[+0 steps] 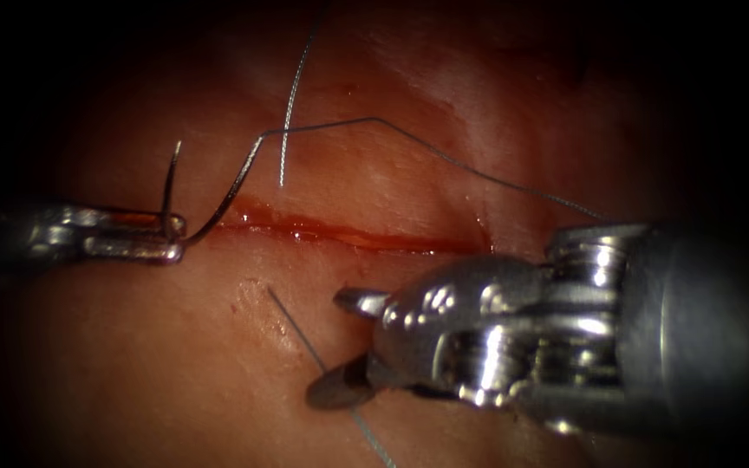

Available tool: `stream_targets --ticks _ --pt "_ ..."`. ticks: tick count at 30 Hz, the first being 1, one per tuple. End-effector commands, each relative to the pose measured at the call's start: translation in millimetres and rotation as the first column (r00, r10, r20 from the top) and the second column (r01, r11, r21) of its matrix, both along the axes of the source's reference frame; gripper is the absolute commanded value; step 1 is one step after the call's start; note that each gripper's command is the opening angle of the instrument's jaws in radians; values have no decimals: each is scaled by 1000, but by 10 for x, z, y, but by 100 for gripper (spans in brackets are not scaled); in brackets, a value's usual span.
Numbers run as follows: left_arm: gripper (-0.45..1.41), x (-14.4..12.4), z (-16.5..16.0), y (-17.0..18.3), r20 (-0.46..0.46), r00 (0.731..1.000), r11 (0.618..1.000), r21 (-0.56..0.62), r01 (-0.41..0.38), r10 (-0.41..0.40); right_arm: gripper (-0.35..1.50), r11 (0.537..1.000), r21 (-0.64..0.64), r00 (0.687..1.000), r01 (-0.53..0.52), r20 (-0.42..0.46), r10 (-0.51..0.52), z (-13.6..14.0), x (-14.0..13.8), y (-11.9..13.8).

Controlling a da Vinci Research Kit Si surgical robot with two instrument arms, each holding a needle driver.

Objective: Wound Closure

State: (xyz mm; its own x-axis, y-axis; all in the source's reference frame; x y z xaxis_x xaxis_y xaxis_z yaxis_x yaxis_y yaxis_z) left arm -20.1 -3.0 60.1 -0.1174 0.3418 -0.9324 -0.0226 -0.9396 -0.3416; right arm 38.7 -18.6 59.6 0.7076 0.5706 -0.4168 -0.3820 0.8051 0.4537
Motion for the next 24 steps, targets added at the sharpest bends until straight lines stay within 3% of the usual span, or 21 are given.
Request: stream_targets --ticks 1,4,7,14,16,17,24 --pt "-45 -4 7 -3 2 1000 1000 0 -1 1 130 1000 -3 1000 15 15 -15 17 18 5" --pt "-45 -4 7 -2 2 1000 1000 0 -1 1 126 999 16 999 35 26 -36 41 35 3" --pt "-45 -3 7 -3 2 1000 1000 0 -1 1 111 998 19 996 64 59 -65 63 43 -9" --pt "-45 -3 6 -3 2 1000 1000 0 -2 2 76 991 38 983 132 121 -135 86 34 -26" --pt "-45 -3 6 -3 2 1000 1000 0 -2 2 44 989 41 983 139 119 -143 91 32 -28" --pt "-45 -3 6 -3 2 1000 1000 0 -2 2 -35 986 62 982 152 103 -157 98 29 -29" --pt "-45 -1 6 -3 1 1000 1000 0 -1 1 -35 985 73 984 153 79 -159 89 19 -20"
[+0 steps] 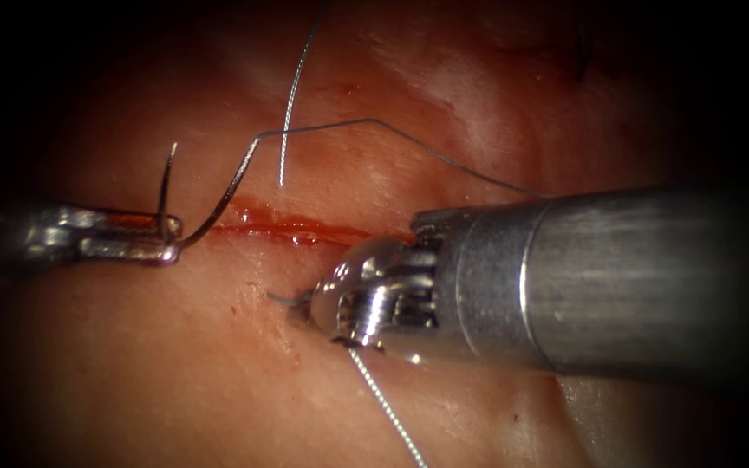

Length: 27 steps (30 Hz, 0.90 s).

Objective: Wound Closure

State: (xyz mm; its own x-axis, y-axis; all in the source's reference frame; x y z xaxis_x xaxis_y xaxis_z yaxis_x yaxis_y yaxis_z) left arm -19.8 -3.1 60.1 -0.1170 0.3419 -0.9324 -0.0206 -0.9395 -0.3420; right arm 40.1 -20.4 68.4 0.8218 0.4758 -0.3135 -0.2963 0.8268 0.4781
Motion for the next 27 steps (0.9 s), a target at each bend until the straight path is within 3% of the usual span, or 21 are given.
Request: stream_targets --ticks 1,27 --pt "-45 -4 6 -2 0 1000 1000 0 1 -1 -35 1000 4 1000 -2 -4 2 -1 4 -4" --pt "-45 -4 6 -2 -1 1000 1000 1 3 -3 -35 988 50 987 147 -80 -143 -40 -19 -93"
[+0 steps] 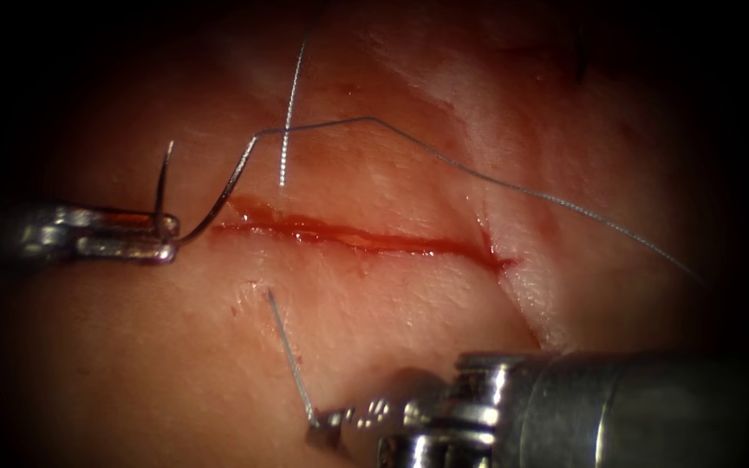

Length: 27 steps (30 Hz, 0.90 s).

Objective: Wound Closure

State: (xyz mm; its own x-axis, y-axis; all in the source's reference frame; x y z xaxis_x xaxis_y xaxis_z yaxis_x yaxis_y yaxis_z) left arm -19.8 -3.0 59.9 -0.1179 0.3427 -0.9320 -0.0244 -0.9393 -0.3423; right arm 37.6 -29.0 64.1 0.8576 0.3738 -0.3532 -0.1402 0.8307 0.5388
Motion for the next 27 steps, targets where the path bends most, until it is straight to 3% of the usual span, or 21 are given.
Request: stream_targets --ticks 1,14,22,23,24,25,27 --pt "-45 -4 7 -3 1 1000 1000 0 -1 1 -35 1000 -1 1000 11 -6 -11 1 3 -9" --pt "-45 -5 7 -3 1 1000 1000 0 -1 1 -35 999 21 999 32 -4 -32 -16 -20 -30" --pt "-45 -5 7 -3 1 1000 1000 0 0 0 -35 993 81 995 91 20 -93 -22 -30 -57" --pt "-45 -5 7 -3 1 1000 1000 0 0 0 -25 992 87 996 89 25 -91 -22 -30 -57" --pt "-45 -5 7 -3 1 1000 1000 0 0 0 76 997 50 998 58 21 -59 -24 -29 -53" --pt "-45 -5 7 -3 1 1000 1000 0 0 0 121 1000 7 999 24 21 -24 -26 -27 -47" --pt "-45 -5 7 -2 1 1000 1000 0 0 0 138 1000 -22 1000 -18 9 18 -32 -24 -33"
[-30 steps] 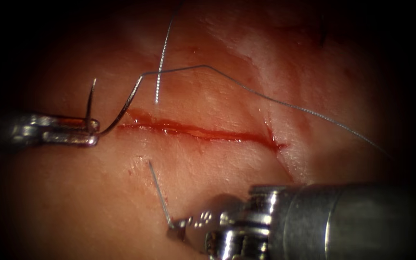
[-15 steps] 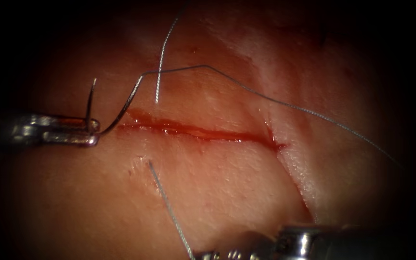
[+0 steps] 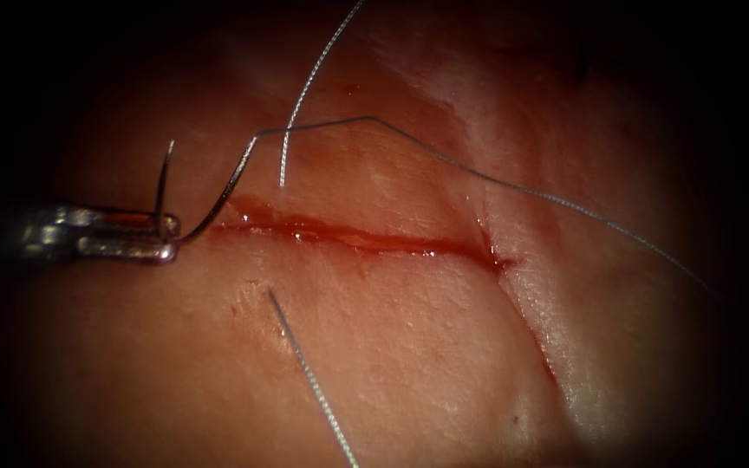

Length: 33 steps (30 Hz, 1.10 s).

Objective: Wound Closure

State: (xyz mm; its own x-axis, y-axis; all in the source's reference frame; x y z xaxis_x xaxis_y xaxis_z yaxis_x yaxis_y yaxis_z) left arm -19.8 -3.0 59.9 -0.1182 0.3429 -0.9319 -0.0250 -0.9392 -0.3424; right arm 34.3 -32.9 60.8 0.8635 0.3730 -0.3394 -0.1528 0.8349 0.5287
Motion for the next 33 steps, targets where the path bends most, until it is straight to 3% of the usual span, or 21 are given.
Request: stream_targets --ticks 1,5,9,13,19,22,26,29,31,33 --pt "-45 -5 7 -2 1 1000 1000 0 0 0 138 999 -18 999 -39 -24 38 -4 11 16" --pt "-45 -5 7 -3 1 1000 1000 0 0 0 130 986 -41 987 -160 -37 158 -15 22 66" --pt "-45 -6 7 -3 0 1000 1000 0 1 -1 130 963 -117 969 -244 -55 240 3 42 101" --pt "-45 -6 7 -3 1 1000 1000 0 1 -1 130 958 -140 968 -250 -39 247 31 56 119" --pt "-45 -6 7 -3 1 1000 1000 0 0 0 125 961 -144 971 -236 -9 237 60 67 126" --pt "-45 -6 7 -3 1 1000 1000 0 1 -1 106 970 -131 978 -205 16 209 72 74 120" --pt "-45 -5 7 -3 1 1000 1000 0 0 0 96 969 -137 977 -206 21 210 78 82 118" --pt "-45 -5 7 -3 1 1000 1000 0 0 0 61 970 -131 978 -205 20 209 78 83 119" --pt "-45 -4 7 -3 1 1000 1000 0 0 0 -35 971 -126 979 -201 17 205 74 80 118" --pt "-45 -4 7 -3 1 1000 1000 0 -1 1 -35 972 -125 980 -197 15 200 71 75 116"
